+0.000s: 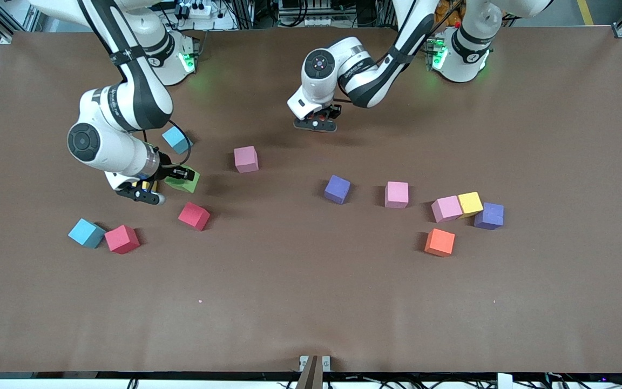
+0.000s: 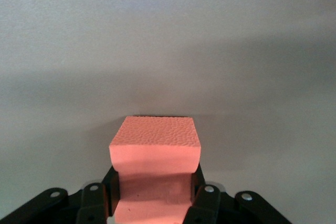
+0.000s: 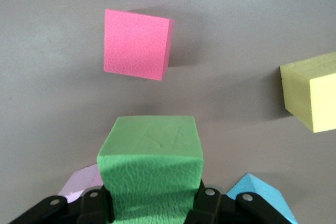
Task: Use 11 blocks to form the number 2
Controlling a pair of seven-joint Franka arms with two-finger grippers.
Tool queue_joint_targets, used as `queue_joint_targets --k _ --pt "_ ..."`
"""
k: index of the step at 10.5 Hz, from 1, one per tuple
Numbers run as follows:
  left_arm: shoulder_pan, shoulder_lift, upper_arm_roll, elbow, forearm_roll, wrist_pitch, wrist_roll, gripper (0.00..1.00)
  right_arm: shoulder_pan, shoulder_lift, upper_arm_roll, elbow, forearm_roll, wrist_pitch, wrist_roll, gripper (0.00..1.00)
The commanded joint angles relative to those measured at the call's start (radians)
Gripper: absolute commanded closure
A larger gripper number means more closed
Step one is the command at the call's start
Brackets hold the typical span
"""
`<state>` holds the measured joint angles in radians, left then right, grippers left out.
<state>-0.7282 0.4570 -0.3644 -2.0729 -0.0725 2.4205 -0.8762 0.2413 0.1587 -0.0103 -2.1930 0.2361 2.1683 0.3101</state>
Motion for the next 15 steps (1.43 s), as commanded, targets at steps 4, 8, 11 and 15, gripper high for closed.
queue_joint_targets --k 4,8,11,15 --pt "-0.043 0.038 0.027 0.046 -0.009 -0.020 -0.059 1.00 -0.057 -0.022 0.006 -0.004 -0.078 -0.013 -0.299 0.66" --pt "-0.043 0.049 0.035 0.070 -0.012 -0.018 -0.063 1.00 -0.080 -0.036 0.007 0.002 -0.093 -0.018 -0.301 0.61" --pt "-0.046 0.052 0.035 0.070 -0.009 -0.020 -0.063 0.18 -0.083 -0.036 0.009 0.044 -0.090 -0.018 -0.299 0.60" --pt "-0.040 -0.062 0.062 0.070 -0.006 -0.142 -0.066 0.00 -0.044 -0.042 0.013 0.058 -0.092 -0.117 -0.335 0.56"
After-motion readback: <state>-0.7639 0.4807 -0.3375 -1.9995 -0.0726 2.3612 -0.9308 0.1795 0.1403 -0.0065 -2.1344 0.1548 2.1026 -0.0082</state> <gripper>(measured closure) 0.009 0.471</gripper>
